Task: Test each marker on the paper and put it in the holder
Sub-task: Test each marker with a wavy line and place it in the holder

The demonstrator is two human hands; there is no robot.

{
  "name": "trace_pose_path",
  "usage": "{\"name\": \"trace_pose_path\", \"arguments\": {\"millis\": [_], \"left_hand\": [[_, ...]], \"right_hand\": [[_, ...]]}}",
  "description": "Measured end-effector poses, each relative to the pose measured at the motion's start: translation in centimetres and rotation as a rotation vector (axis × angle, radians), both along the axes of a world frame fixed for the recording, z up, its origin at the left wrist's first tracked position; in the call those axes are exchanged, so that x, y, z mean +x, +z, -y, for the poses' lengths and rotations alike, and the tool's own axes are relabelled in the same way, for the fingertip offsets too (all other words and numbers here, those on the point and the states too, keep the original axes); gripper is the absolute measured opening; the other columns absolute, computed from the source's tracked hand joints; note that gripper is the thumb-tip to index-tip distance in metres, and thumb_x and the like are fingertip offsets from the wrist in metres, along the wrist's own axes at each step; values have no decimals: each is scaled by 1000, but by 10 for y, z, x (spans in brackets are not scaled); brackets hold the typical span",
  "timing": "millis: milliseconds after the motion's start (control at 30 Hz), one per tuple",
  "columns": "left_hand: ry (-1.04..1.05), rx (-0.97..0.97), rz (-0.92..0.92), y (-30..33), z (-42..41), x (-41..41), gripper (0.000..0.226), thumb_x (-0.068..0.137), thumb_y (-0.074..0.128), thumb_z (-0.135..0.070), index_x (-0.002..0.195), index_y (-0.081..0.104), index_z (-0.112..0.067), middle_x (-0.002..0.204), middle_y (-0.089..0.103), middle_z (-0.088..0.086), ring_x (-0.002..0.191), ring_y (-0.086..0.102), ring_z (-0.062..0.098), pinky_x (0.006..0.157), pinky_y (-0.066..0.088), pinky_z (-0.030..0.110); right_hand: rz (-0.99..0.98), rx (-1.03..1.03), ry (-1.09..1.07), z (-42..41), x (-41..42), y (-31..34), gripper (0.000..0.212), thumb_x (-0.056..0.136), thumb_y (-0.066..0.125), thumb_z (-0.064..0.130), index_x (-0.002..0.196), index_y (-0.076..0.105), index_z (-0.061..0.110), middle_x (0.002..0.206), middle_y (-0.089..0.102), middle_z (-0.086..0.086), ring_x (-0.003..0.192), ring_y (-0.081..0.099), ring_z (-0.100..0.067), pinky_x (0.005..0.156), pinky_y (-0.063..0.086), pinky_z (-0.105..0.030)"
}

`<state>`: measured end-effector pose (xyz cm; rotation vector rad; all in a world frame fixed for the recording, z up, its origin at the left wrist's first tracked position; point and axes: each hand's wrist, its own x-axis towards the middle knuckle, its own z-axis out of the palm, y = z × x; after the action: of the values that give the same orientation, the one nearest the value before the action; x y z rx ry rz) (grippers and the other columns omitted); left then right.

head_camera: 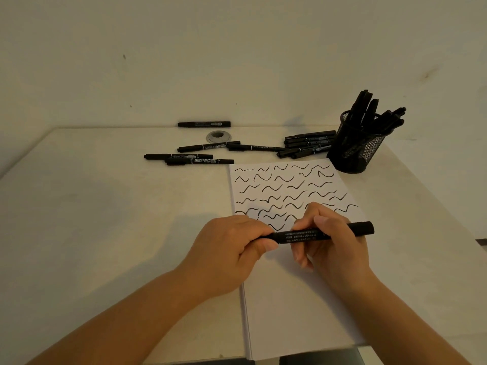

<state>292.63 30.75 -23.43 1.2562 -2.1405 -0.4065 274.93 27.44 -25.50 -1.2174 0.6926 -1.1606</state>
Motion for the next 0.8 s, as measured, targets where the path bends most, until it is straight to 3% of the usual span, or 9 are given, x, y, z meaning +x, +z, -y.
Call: {"name": "trace_pose_path", "arguments": {"millis": [167, 333, 633, 700, 800], "left_hand": [[-33, 276, -176, -2, 0, 1, 20, 84, 48, -36, 73, 62, -28, 52, 49, -14, 51, 45, 4, 48, 29, 12], [-81, 478, -277, -1, 1, 4, 20, 82, 46, -38, 69, 61, -42, 52, 52, -16, 51, 41, 8, 50, 32, 17], [-153, 606, -370, 2, 6, 5, 22, 81, 47, -36, 69, 65, -37, 50, 51, -13, 57, 42, 20, 58, 36, 30], [-134, 607, -396, 1, 7, 5, 21, 81, 48, -36, 72, 67, -38, 52, 53, -14, 58, 43, 19, 58, 37, 27], [-64, 570, -442, -2, 9, 7, 15, 83, 52, -34, 79, 66, -38, 56, 58, -16, 56, 47, 5, 57, 38, 14]], "right_hand": [[-13, -44, 19, -1, 0, 0, 26, 75, 41, 17, 57, 59, 10, 41, 51, -10, 36, 42, -20, 41, 33, -18], [-25, -78, 58, -1, -1, -1, 30, 77, 36, 13, 59, 61, 13, 43, 51, -7, 38, 42, -20, 42, 34, -18], [-52, -133, 61, -3, 0, 2, 28, 75, 40, 23, 60, 61, 13, 44, 52, 0, 40, 45, -18, 42, 35, -20], [-65, -136, 53, -3, 0, 2, 28, 77, 40, 19, 61, 63, 15, 47, 54, -1, 42, 46, -18, 43, 36, -20], [-119, -101, 54, -2, 0, 3, 33, 82, 35, 14, 66, 64, 15, 53, 57, -6, 47, 49, -20, 44, 39, -22]]}}
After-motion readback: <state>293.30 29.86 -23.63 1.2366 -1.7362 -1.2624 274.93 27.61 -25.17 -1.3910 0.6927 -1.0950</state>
